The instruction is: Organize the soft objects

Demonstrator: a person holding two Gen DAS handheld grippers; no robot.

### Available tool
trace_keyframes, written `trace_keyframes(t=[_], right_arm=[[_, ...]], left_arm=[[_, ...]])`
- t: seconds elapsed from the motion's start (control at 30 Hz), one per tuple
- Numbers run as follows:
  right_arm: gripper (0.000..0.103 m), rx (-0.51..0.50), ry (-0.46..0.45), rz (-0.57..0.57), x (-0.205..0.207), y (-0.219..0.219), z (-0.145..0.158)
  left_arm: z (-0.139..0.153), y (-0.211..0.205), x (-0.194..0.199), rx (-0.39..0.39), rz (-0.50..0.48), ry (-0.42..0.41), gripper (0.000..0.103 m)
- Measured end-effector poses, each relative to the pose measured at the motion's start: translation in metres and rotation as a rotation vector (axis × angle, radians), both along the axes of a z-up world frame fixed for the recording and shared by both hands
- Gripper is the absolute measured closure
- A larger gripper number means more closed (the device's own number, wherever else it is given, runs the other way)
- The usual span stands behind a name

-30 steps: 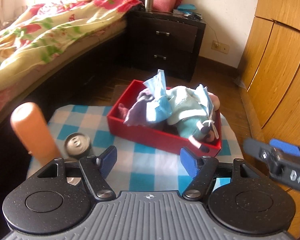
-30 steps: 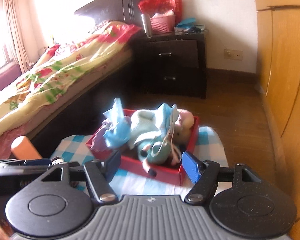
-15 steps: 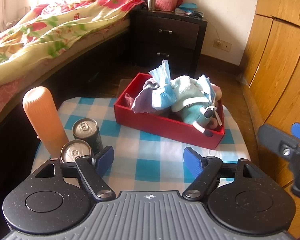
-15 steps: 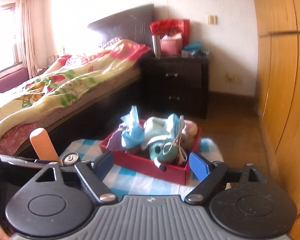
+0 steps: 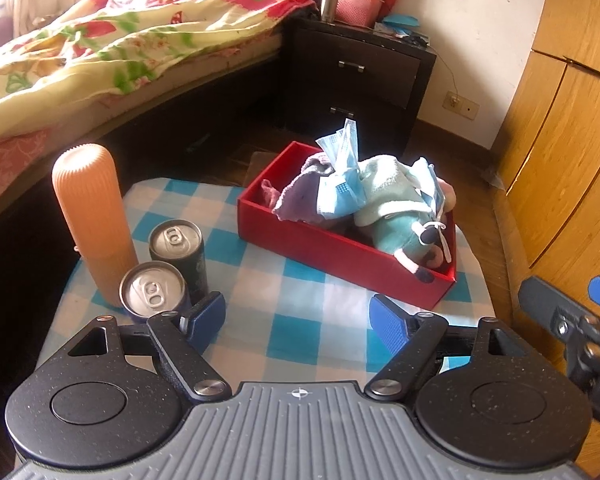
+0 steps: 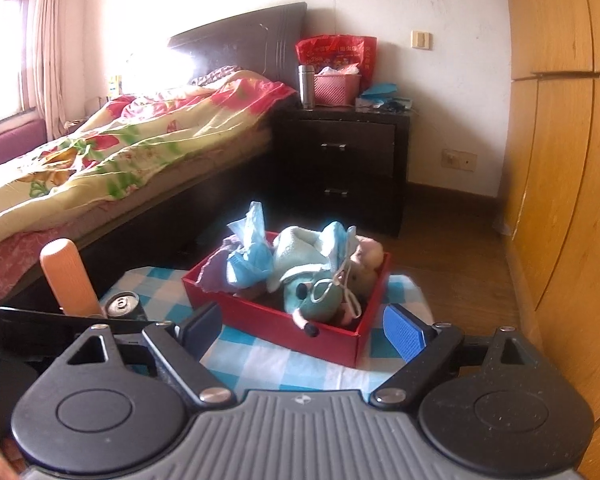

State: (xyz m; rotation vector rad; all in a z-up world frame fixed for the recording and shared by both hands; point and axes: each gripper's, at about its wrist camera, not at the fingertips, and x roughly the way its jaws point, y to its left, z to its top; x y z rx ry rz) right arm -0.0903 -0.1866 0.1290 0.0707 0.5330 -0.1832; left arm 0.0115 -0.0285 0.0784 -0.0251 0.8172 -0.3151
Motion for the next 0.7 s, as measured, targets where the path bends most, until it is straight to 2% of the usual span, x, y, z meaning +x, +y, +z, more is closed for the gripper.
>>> trace_keyframes(t=[0.7], right_arm=[[0.035, -0.035, 0.033, -0.057, 0.008, -0.008, -0.010]], left_arm=[[0.001, -0.013, -0.011, 0.021, -0.040, -0.013, 0.024]])
